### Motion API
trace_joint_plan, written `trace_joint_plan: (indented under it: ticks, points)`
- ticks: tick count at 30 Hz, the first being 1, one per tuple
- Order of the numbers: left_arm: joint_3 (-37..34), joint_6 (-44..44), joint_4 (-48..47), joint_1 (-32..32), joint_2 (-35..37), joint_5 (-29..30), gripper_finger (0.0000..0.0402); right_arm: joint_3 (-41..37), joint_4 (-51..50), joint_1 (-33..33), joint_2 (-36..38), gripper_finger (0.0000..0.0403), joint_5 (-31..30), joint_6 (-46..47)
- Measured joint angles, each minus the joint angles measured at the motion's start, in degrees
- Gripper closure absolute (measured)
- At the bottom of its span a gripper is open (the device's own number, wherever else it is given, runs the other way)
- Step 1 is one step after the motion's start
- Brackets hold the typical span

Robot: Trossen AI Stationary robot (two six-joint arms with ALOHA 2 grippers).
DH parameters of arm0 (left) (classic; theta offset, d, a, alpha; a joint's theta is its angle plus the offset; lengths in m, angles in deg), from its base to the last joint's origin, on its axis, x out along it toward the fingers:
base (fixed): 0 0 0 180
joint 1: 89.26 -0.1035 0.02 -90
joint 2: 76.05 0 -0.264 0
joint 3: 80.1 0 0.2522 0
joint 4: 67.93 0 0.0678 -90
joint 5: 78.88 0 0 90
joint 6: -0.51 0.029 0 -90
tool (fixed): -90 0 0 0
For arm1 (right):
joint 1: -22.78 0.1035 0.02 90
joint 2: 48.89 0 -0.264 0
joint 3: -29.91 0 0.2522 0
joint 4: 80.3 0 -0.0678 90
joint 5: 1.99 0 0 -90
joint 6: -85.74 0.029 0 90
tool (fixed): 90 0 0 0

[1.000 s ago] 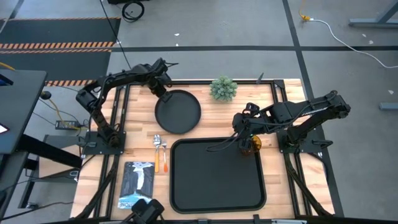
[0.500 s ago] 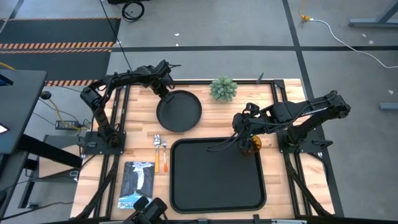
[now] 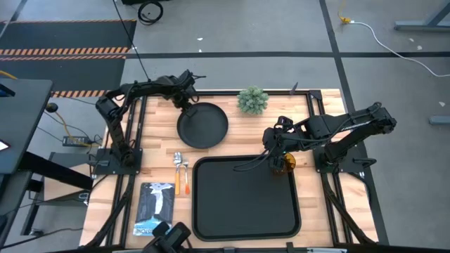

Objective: Pick and place plate/cup/fork/spoon on tray
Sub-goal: Put the black plate on the black serving tray

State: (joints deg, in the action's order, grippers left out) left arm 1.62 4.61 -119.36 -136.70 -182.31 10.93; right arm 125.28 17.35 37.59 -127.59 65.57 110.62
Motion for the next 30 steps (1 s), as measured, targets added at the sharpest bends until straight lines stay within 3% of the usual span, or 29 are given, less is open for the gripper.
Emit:
trace_joint_plan:
  ticks: [8,18,30]
  points:
    - [0.0,0.1,0.3,0.0,-2.4,-1.3,0.0290,0.0,0.0,0.0,0.0,0.0250,0.0,0.0]
    - [0.1,-0.3,0.5,0.0,-2.2,-2.1,0.0383,0.0,0.0,-0.4,0.0,0.0250,0.0,0.0]
    - [1.4,-1.5,0.3,-1.8,-1.5,-10.7,0.0390,0.0,0.0,-1.1,0.0,0.0250,0.6,-0.2]
